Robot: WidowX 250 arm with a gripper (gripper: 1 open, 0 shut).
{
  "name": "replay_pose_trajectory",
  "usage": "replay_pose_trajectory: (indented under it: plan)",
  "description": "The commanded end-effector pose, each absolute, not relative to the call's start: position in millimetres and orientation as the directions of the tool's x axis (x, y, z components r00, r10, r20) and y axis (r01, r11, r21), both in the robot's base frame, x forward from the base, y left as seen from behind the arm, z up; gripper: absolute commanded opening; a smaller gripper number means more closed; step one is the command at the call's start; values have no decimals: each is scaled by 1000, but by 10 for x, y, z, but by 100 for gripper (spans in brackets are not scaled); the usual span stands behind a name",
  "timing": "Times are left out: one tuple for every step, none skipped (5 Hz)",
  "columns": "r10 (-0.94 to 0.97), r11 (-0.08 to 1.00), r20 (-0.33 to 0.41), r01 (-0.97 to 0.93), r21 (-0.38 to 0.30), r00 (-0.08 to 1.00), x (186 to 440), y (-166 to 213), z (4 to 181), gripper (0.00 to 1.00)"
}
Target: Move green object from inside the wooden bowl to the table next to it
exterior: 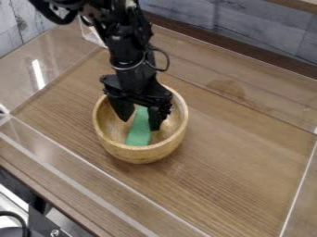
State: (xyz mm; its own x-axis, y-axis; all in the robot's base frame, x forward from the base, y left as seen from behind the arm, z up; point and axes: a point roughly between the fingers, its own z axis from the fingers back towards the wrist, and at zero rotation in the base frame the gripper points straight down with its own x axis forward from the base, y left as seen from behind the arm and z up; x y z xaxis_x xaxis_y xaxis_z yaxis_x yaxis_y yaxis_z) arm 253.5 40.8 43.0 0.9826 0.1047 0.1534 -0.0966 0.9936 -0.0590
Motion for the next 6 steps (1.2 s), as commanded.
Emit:
replay_pose_trajectory:
  plan:
    - [132,991,190,-124,-55,973,2562,459,490,0]
    - [82,996,186,-72,-59,979,2604,440,493,100]
    - [32,998,184,-21,-64,982,2648,416,504,100]
    - [53,997,182,-42,-64,982,2650,504,545,0]
    - [76,996,184,-64,-69,980,2660,595,648,100]
    - [109,993,189,-96,-73,976,2629,617,616,0]
